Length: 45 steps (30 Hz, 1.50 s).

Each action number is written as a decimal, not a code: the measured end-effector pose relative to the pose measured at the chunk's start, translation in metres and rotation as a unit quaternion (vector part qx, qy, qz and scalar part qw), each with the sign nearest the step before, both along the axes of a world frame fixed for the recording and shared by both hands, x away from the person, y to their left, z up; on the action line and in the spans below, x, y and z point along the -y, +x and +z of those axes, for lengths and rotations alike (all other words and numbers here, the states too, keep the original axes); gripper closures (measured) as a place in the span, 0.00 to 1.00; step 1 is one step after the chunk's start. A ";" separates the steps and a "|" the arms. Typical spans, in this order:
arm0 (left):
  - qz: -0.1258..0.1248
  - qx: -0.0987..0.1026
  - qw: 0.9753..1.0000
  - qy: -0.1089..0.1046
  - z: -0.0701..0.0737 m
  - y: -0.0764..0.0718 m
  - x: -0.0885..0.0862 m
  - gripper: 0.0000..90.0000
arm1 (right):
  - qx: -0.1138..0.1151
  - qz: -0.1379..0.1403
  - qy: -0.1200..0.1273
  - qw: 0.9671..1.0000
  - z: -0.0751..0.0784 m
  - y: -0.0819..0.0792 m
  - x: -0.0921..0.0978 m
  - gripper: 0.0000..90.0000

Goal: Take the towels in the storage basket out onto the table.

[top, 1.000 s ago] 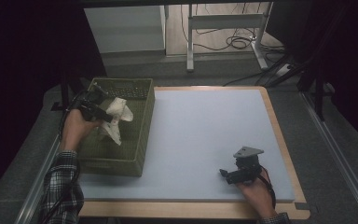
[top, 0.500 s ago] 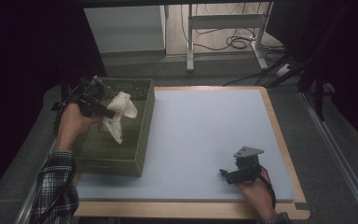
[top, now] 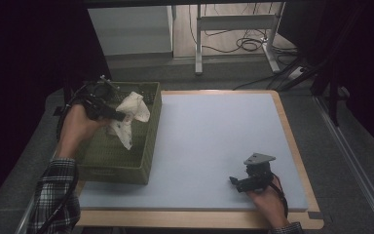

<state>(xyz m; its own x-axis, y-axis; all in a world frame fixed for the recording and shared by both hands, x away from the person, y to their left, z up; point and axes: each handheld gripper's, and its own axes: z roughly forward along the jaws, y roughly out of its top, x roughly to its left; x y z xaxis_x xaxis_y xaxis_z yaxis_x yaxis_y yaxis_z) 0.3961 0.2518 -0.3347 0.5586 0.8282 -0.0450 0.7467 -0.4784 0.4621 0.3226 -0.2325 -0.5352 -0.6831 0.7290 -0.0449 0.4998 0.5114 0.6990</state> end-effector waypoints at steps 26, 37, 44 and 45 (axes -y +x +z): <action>-0.058 0.012 0.998 0.000 0.031 0.000 0.058 0.82 | -0.001 0.001 0.000 1.000 0.000 0.000 0.000 0.02; -0.083 0.016 0.996 -0.001 0.037 0.004 0.089 0.82 | -0.001 0.001 0.000 1.000 0.000 0.000 0.000 0.02; -0.098 0.019 0.995 -0.004 0.038 0.006 0.107 0.82 | -0.001 0.001 0.000 1.000 0.000 0.000 0.000 0.02; -0.104 0.019 0.994 -0.006 0.037 0.007 0.114 0.82 | -0.002 0.001 0.001 1.000 0.000 0.000 0.000 0.02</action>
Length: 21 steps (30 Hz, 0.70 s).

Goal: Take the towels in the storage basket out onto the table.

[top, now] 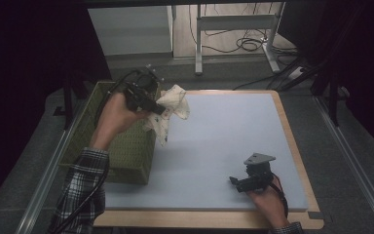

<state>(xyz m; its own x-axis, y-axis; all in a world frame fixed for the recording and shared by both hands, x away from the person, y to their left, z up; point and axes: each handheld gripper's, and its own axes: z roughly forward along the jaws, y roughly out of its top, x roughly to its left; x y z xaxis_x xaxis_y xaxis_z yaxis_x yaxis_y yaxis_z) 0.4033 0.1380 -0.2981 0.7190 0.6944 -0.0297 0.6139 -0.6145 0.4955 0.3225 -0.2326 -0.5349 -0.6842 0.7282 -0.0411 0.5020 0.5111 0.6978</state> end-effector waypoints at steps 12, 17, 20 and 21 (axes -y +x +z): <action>-0.031 -0.004 1.000 -0.002 -0.013 0.010 0.043 0.82 | 0.000 0.000 0.000 1.000 0.000 0.000 0.000 0.02; -0.041 -0.004 0.999 -0.004 -0.022 0.014 0.057 0.82 | -0.001 -0.001 0.000 1.000 0.000 0.000 0.000 0.02; -0.045 -0.005 0.999 -0.005 -0.028 0.016 0.066 0.82 | 0.000 0.000 0.000 1.000 0.000 0.000 0.000 0.02; -0.046 -0.005 0.999 -0.005 -0.030 0.016 0.069 0.82 | 0.000 0.000 0.000 1.000 0.000 0.000 0.000 0.02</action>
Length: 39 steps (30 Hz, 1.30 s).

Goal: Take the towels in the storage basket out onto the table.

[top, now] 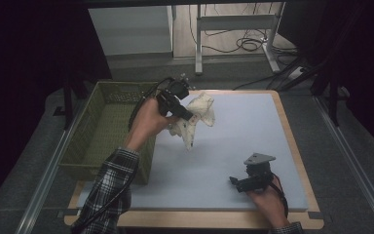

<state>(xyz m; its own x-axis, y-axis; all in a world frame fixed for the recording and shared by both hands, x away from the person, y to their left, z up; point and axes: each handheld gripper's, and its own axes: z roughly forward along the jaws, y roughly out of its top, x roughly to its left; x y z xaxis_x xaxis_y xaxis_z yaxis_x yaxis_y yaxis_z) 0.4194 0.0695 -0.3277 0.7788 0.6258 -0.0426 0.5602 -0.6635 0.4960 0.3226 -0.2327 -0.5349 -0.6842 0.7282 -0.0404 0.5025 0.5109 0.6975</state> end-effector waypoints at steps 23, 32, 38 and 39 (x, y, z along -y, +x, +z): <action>-0.008 -0.010 1.000 -0.023 -0.097 0.014 0.056 0.81 | 0.003 0.001 -0.001 1.000 0.000 0.000 0.000 0.02; -0.002 -0.003 0.999 -0.052 -0.128 0.014 0.063 0.80 | 0.002 0.000 0.000 1.000 0.000 0.000 0.000 0.02; -0.009 0.014 0.998 -0.061 -0.141 0.011 0.068 0.77 | 0.001 0.000 0.000 1.000 0.000 0.000 0.000 0.02; -0.011 0.018 0.998 -0.062 -0.144 0.010 0.069 0.77 | 0.001 0.000 0.000 1.000 0.000 0.000 0.000 0.02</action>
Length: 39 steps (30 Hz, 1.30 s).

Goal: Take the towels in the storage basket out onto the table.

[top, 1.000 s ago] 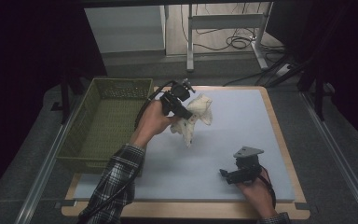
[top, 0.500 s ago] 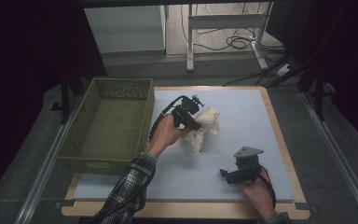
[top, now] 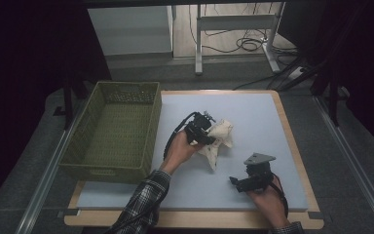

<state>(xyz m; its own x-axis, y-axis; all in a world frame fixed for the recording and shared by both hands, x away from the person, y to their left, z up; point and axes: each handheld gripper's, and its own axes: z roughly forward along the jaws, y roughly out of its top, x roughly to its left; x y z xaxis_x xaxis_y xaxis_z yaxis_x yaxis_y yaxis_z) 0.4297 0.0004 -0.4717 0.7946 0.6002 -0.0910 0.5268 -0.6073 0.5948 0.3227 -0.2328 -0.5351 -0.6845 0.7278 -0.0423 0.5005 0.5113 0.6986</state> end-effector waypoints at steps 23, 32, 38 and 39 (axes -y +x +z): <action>0.017 0.058 0.998 -0.030 -0.017 -0.016 -0.011 0.31 | -0.001 0.000 -0.001 1.000 0.000 0.000 0.000 0.02; 0.011 0.061 0.996 -0.058 -0.007 -0.028 -0.025 0.55 | -0.001 0.009 0.005 1.000 0.006 0.004 0.008 0.25; -0.006 0.047 0.996 -0.079 -0.009 -0.037 -0.027 0.60 | -0.012 0.005 0.022 1.000 0.013 0.015 0.014 0.43; -0.007 0.045 0.996 -0.081 -0.009 -0.038 -0.026 0.57 | -0.008 0.006 0.021 1.000 0.015 0.019 0.014 0.47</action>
<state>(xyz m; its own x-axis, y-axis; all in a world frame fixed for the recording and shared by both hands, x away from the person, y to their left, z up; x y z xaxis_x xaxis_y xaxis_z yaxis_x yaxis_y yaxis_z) 0.3921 0.0265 -0.4807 0.8121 0.5726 -0.1127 0.4586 -0.5067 0.7300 0.3415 -0.2465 -0.5199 -0.6930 0.7209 0.0000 0.5066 0.4870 0.7114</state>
